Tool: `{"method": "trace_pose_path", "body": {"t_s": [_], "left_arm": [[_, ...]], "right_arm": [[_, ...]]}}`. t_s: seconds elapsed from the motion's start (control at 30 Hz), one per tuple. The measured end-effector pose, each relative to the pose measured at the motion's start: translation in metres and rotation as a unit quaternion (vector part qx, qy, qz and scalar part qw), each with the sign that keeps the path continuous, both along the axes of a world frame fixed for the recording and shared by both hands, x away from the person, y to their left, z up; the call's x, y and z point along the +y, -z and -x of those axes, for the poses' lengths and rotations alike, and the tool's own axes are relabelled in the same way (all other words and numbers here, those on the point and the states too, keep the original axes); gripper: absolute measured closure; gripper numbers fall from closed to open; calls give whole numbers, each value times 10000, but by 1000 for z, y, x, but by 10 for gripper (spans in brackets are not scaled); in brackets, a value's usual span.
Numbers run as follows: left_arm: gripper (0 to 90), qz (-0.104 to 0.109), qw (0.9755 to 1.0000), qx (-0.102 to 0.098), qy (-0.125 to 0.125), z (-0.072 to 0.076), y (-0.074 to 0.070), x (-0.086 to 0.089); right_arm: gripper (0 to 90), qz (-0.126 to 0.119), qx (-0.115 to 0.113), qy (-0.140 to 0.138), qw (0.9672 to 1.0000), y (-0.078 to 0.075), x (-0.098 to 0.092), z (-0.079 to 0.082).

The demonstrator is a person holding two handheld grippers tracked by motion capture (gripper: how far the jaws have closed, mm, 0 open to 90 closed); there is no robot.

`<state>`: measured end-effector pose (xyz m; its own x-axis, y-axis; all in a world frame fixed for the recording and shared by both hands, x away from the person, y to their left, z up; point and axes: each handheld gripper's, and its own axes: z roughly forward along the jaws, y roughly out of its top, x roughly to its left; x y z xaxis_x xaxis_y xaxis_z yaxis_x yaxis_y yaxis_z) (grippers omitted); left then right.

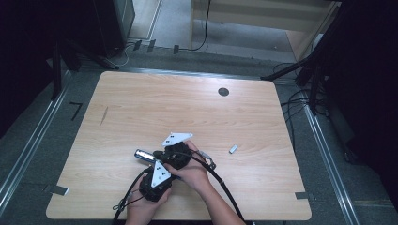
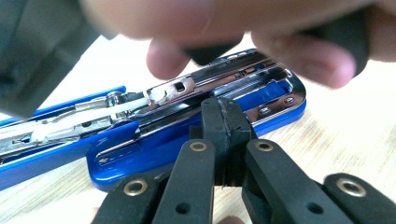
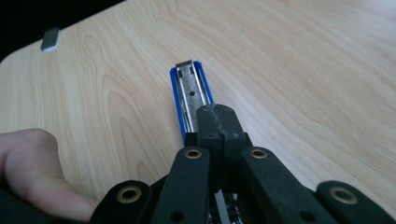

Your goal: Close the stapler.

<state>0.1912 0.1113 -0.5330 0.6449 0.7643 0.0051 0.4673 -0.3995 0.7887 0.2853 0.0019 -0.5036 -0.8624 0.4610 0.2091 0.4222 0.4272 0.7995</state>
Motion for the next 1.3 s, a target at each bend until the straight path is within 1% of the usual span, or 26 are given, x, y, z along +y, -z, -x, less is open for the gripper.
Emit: {"method": "trace_pose_path", "body": {"t_s": [0.23,0.53,0.73,0.87,1.17,1.3], "left_arm": [[900,-13,10000,-3,2,0,0,0],[900,0,10000,5,5,0,0,0],[900,3,10000,6,6,0,0,0],[900,-4,10000,1,2,0,0,0],[900,-15,10000,-6,1,0,0,0],[900,-17,10000,-8,1,0,0,0]], "right_arm": [[900,-204,-112,277,9993,-7,-23,0],[900,-325,-192,703,9968,-11,-57,-3],[900,-346,-238,986,9942,-12,-78,-4],[900,-397,-281,1200,9916,-12,-91,-5],[900,-367,-270,1549,9869,-6,-120,-6],[900,-341,-295,1735,9838,-6,-136,-7]]}}
